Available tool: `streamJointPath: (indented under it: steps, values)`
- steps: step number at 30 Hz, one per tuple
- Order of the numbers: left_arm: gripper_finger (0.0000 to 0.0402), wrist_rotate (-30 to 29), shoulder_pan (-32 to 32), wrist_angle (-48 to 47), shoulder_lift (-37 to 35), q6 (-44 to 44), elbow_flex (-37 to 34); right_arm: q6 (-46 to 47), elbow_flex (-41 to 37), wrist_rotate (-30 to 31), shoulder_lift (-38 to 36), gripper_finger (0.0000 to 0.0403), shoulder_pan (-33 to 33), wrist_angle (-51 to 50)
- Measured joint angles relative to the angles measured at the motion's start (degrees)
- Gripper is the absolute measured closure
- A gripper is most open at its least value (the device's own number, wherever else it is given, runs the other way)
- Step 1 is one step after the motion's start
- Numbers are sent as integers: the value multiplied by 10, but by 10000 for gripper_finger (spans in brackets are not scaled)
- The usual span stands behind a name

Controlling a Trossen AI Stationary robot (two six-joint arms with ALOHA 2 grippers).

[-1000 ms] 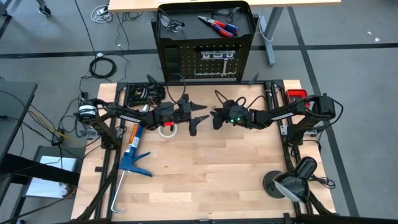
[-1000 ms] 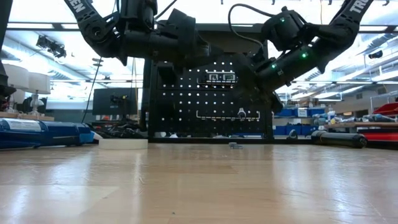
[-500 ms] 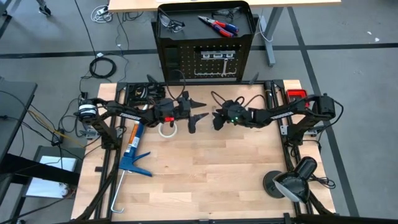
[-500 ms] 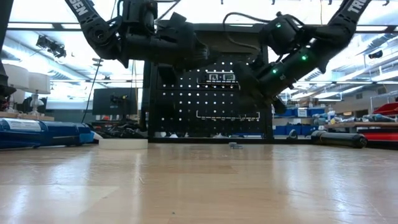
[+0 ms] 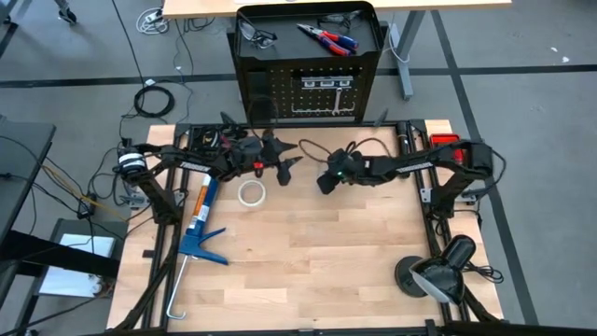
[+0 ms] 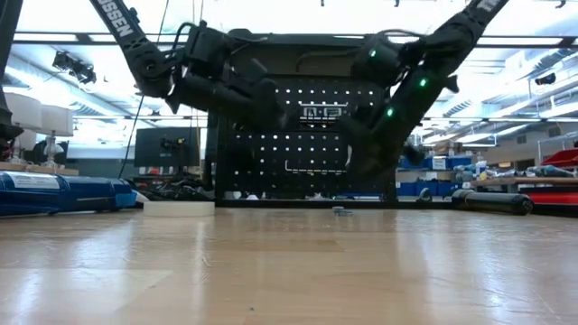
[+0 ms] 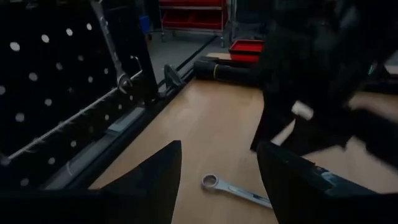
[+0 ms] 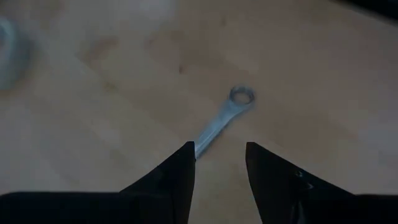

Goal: Hang tools onto peg board
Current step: Hang the tape on the peg board

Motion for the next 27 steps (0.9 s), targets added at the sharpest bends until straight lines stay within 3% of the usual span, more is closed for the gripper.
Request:
streamJointPath:
  steps: [8,13,19,27]
  values:
    - [188,12,20,14,0,-6,-40,-6,96,-26,124,251,-3,-20]
    - [188,12,34,13,-1,-22,-51,-69,172,-2,146,254,25,-31]
    - [188,-4,46,15,-12,-51,-52,-117,251,-45,179,253,51,-17]
    - [188,-45,58,5,-140,-33,-132,-245,301,-54,243,253,88,-1]
